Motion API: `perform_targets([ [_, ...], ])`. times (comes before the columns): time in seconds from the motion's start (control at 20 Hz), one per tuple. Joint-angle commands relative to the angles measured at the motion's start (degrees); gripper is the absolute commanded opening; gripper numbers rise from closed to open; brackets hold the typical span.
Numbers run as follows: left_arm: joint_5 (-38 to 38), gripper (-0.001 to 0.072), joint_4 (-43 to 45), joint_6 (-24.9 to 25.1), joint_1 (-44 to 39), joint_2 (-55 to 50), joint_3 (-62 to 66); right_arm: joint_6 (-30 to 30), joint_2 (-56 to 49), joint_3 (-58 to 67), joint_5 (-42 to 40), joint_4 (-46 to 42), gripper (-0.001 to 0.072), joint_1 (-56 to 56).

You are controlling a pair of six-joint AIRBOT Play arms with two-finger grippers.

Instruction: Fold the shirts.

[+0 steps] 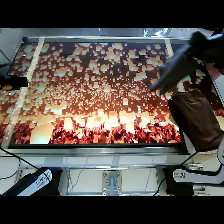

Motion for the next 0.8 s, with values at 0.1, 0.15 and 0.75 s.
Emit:
perform_targets([
  [0.1,-0.04,0.001,-0.31,0.0,-0.04,-0.02,-0.02,-2.54,16.94,-19.76,11.82,-14.51,0.0012,-16.04],
  [0.15,-0.04,0.001,-1.11,0.0,-0.02,-0.02,-0.02,-2.6,21.05,-26.93,10.23,-15.1,0.0012,-19.3],
  [0.75,0.0,0.0011,-5.6,0.02,-0.04,-0.02,-0.02,-3.96,42.99,-60.81,-2.84,-8.24,0.039,-46.07],
])
